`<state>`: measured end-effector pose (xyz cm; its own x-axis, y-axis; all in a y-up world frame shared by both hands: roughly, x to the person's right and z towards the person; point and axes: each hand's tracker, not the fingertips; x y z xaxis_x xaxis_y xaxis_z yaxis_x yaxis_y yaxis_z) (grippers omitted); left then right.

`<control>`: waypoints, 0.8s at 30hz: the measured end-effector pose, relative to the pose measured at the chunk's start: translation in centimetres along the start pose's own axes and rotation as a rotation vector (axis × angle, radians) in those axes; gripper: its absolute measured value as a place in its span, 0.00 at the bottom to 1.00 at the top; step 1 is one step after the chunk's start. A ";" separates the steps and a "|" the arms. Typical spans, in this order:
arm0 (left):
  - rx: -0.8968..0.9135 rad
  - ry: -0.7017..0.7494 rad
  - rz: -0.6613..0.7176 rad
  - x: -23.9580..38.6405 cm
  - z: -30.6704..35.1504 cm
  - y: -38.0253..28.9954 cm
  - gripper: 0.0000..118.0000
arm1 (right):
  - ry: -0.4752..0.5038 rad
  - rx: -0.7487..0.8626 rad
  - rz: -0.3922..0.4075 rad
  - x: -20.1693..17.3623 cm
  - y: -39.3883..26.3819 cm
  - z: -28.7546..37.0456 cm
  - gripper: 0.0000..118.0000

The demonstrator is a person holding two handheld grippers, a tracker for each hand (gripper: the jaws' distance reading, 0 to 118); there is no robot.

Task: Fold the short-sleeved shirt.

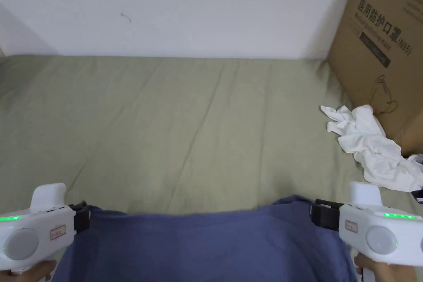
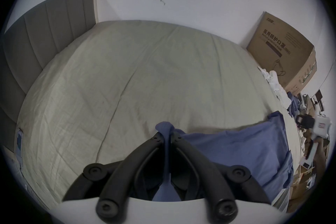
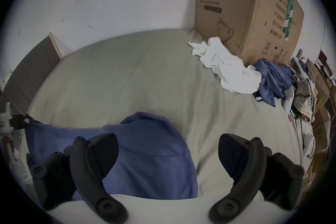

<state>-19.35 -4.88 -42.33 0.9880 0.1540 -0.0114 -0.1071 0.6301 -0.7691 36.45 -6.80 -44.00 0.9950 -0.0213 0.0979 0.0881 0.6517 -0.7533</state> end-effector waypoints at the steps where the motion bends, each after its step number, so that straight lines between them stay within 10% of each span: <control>1: 0.002 -0.003 0.003 0.1 0.3 0.1 0.08 | -0.011 -0.025 0.012 0.0 0.3 -1.3 0.96; 6: 0.009 -0.009 0.007 0.1 0.9 0.0 0.08 | -0.028 -0.144 0.047 -0.1 1.0 -6.4 0.92; 11: 0.004 -0.013 0.014 -0.7 0.5 -0.1 0.08 | -0.039 -0.206 0.155 -1.2 0.0 -8.1 0.44; 13: 0.000 -0.011 0.018 -0.8 0.4 -0.2 0.08 | -0.028 -0.175 0.146 -1.7 -0.4 -7.0 0.05; 24: 0.003 -0.010 0.087 -1.8 3.4 -2.8 0.08 | 0.094 0.079 0.063 1.0 -2.0 5.9 0.03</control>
<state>-21.16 -4.32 -37.94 0.9738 0.2160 -0.0713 -0.1926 0.6161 -0.7638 37.02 -3.67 -38.51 0.9988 -0.0472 -0.0122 0.0251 0.7114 -0.7023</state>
